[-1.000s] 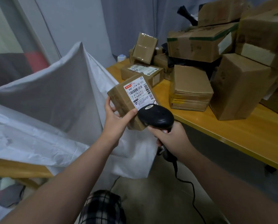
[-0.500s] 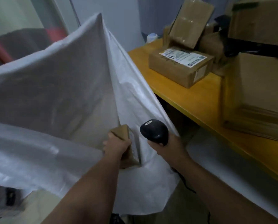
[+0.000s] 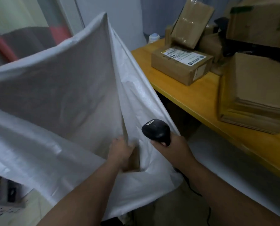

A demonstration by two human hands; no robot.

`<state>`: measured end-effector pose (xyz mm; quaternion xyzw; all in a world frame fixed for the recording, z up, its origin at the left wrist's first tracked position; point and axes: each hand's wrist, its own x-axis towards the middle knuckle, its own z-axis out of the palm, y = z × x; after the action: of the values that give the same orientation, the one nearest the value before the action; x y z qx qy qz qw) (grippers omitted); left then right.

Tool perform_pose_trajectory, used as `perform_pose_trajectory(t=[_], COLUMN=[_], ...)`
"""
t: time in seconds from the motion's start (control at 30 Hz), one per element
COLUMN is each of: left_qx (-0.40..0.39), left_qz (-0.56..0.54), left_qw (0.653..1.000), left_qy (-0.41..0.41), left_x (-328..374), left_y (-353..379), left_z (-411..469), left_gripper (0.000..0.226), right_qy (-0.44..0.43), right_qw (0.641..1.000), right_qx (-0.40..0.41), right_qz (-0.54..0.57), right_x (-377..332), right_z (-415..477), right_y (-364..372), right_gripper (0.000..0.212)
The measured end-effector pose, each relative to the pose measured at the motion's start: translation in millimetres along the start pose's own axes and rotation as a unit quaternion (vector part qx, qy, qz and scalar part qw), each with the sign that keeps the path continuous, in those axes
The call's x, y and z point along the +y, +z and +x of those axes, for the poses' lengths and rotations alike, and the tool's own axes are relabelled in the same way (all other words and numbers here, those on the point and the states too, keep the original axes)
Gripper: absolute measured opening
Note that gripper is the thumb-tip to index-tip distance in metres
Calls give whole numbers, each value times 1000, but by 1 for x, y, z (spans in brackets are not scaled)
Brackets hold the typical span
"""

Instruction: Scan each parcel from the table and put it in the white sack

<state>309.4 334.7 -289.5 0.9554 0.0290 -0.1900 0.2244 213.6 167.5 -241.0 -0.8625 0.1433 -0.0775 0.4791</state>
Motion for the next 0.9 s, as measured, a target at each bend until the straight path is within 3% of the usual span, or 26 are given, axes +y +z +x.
perform_pose_trajectory(t=[0.07, 0.2, 0.3, 0.43, 0.57, 0.73, 0.9], left_qx=[44, 116, 102, 54, 13, 16, -42], left_qz=[-68, -234, -304, -317, -318, -238, -197], left_qw=[992, 931, 896, 872, 842, 819, 847], left_qy=[99, 255, 307, 369, 436, 522, 492], left_x=[26, 82, 120, 165, 222, 307, 374], left_y=[-17, -56, -78, -84, -86, -89, -89], left_z=[-20, -68, -114, -162, -209, -261, -289], left_gripper=[58, 42, 35, 36, 39, 74, 106], right_qy=[-4, -21, -33, -63, -98, -126, -91], right_qw=[999, 982, 970, 951, 925, 886, 843], right_qx=[26, 151, 197, 270, 335, 420, 484], right_qz=[25, 115, 138, 135, 150, 153, 217], right_x=[-11, -31, -44, -53, -59, -74, -82], right_z=[-16, -52, -84, -121, -154, -183, -190], right_y=[-14, -59, -102, -158, -213, -280, -326], right_gripper=[26, 21, 20, 30, 13, 11, 32])
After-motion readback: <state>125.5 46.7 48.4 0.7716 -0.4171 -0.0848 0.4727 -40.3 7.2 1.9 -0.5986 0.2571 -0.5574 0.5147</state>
